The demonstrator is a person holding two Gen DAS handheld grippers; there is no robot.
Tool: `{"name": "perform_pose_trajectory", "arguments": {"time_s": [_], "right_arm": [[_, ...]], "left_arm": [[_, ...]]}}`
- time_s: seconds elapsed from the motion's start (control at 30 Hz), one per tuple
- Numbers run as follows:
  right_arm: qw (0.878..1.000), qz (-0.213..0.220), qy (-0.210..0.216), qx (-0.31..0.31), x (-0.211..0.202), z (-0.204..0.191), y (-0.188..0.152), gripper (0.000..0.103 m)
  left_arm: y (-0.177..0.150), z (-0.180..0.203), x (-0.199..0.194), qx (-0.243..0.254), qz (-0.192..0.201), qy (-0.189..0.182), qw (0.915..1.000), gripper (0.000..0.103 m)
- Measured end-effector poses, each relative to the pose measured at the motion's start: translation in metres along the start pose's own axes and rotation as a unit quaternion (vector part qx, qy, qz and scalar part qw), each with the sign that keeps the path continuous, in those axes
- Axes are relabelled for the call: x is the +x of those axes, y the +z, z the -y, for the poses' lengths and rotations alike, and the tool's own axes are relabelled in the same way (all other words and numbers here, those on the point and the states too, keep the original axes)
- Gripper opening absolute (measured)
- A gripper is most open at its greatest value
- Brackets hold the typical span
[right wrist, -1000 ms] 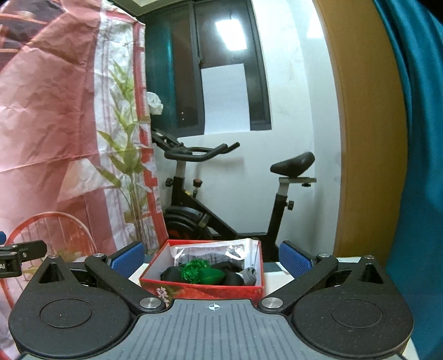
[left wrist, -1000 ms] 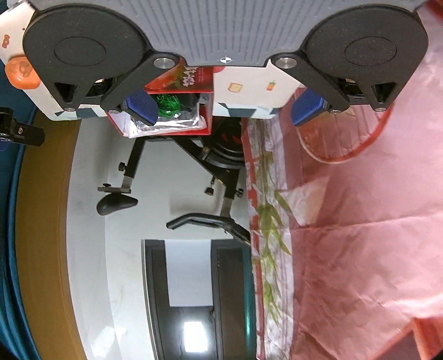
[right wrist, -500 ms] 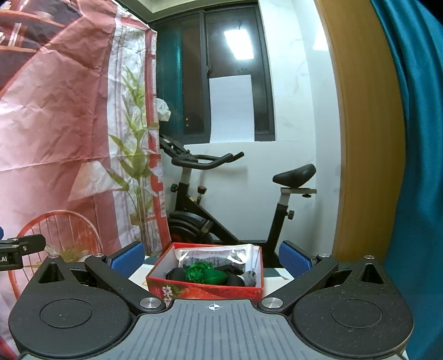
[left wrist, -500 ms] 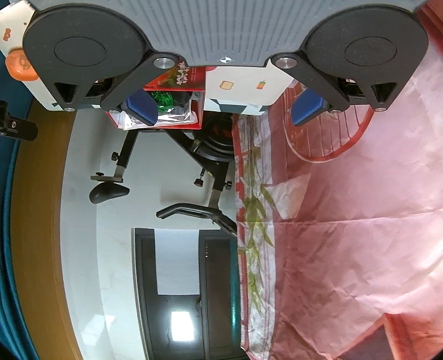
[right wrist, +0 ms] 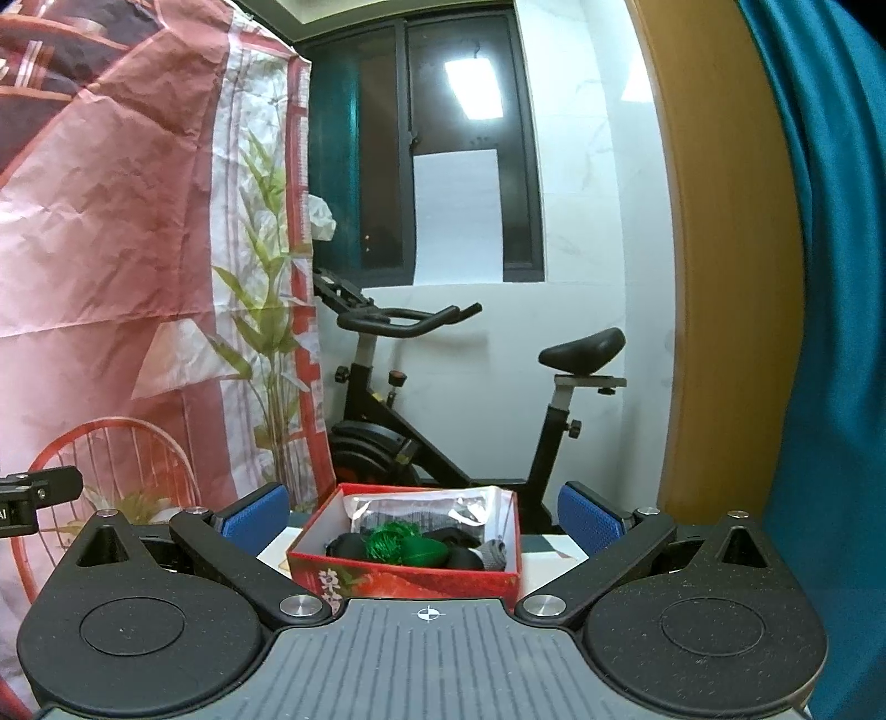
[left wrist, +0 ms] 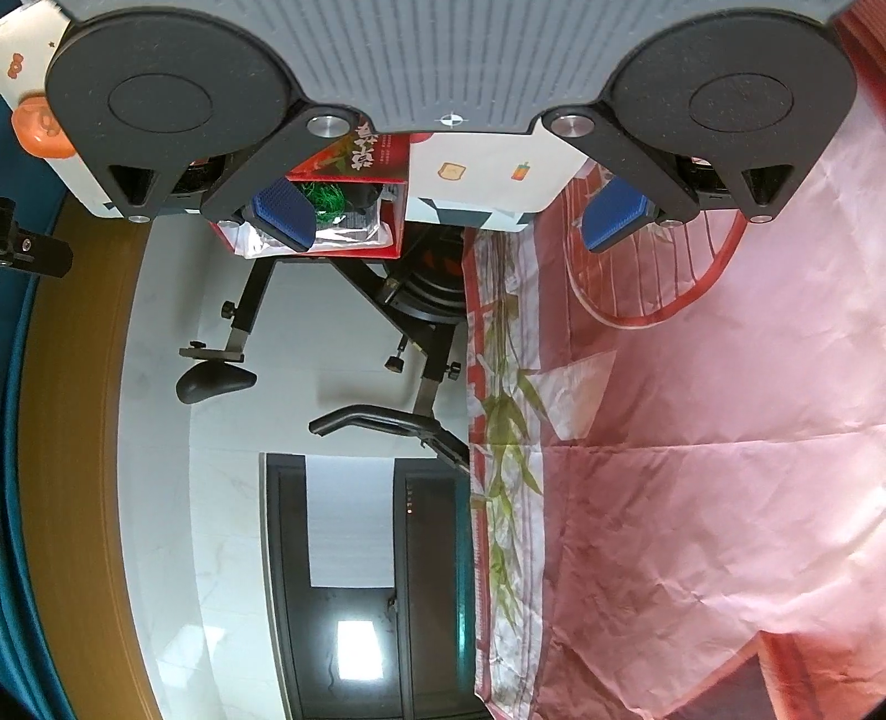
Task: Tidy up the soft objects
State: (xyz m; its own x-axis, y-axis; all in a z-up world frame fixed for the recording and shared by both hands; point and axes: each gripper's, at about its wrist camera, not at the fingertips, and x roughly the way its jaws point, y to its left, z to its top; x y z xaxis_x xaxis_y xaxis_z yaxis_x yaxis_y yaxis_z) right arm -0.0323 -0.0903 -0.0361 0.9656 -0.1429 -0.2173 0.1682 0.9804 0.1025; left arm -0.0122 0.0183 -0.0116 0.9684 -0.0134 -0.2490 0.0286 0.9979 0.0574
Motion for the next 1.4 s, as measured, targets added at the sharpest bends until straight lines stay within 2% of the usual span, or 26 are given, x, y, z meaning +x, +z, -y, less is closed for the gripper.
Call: {"name": "perform_pose_trajectory", "arguments": {"time_s": [1.4], "right_arm": [[1.000,-0.014,-0.008,0.003,0.0062,0.0054,-0.0058,0.103]], "left_arm": [[0.0001,-0.0006,-0.0017,-0.002,0.000,-0.002,1.0000,0.103]]}}
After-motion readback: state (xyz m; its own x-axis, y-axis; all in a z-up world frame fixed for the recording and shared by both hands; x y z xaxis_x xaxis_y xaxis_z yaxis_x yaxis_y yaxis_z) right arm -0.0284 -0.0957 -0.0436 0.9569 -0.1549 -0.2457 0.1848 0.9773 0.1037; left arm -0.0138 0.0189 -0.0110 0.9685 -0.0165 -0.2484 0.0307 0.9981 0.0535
